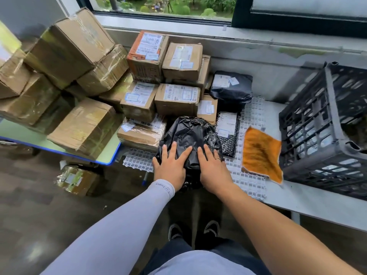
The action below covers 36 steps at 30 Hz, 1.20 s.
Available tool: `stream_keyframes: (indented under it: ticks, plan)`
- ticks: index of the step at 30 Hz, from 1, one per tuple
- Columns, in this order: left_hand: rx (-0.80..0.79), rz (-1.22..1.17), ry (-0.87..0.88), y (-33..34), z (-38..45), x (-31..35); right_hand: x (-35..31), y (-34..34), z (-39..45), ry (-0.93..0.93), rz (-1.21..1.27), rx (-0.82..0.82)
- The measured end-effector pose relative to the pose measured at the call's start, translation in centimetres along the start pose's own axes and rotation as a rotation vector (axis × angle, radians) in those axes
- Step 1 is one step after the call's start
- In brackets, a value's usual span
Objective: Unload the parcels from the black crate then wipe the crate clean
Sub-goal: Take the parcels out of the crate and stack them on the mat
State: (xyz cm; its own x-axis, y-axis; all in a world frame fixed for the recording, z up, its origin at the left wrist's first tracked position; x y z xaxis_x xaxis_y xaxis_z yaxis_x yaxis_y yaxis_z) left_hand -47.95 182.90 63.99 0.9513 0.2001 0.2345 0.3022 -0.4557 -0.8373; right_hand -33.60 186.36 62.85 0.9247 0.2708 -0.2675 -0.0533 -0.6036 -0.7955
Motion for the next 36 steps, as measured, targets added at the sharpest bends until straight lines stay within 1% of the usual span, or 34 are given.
stream_keyframes:
  ticks: [4,7,9,12,15,17,19,21,24,26,29,33,35,36]
  plan:
    - [0.052,-0.01,0.029,-1.3,0.1,0.7,0.8,-1.6,0.1,-0.023,-0.012,0.037]
    - [0.103,-0.005,0.115,-2.2,0.1,1.4,2.2,-3.2,0.4,-0.056,-0.009,0.031]
    - [0.103,0.012,0.165,-2.5,-0.2,2.0,3.1,-4.1,0.6,-0.087,-0.005,0.016]
    - [0.098,0.072,0.232,-2.5,-1.1,3.1,3.9,-4.9,1.2,-0.13,0.026,-0.009]
    - [0.123,0.175,0.295,-2.3,-1.6,3.5,4.1,-6.1,1.1,-0.151,0.067,-0.002]
    - [0.141,0.241,0.302,-2.3,-1.3,3.2,4.0,-7.1,0.8,-0.152,0.095,-0.004]
    - [0.146,0.255,0.294,-2.6,-0.9,3.0,3.8,-8.1,0.7,-0.15,0.114,0.006]
    - [0.177,0.276,0.311,-3.3,-0.6,3.0,3.6,-9.3,0.7,-0.136,0.153,0.047]
    - [0.288,0.308,0.379,-4.9,-0.6,3.5,3.5,-11.5,0.5,-0.097,0.255,0.135]
    - [0.328,0.295,0.387,-6.4,-0.7,3.7,3.3,-13.1,0.5,-0.068,0.323,0.187]
    - [0.325,0.223,0.376,-8.9,-0.2,4.1,3.0,-15.1,0.4,-0.068,0.42,0.28]
    - [0.354,0.067,0.434,-12.6,0.7,4.2,2.6,-17.1,-0.6,-0.14,0.506,0.469]
    - [0.416,-0.018,0.464,-14.5,1.0,3.9,2.4,-17.4,-1.4,-0.203,0.462,0.525]
    - [0.442,-0.058,0.479,-15.3,1.1,3.7,2.1,-17.3,-1.7,-0.222,0.401,0.522]
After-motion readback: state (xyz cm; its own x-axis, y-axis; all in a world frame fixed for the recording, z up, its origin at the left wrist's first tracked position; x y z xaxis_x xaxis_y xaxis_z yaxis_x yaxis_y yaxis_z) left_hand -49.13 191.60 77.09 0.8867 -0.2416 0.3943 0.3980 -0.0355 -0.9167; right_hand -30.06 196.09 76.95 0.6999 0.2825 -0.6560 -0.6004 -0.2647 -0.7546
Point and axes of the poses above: each hand's wrist, its own z-axis towards the middle knuckle, its own y-axis out of the palm, x = y × z, the point moved 4 cm from there along z, towards the middle knuckle, and after that the axes turned 8 degrees about -x, right-handed, at the moved point
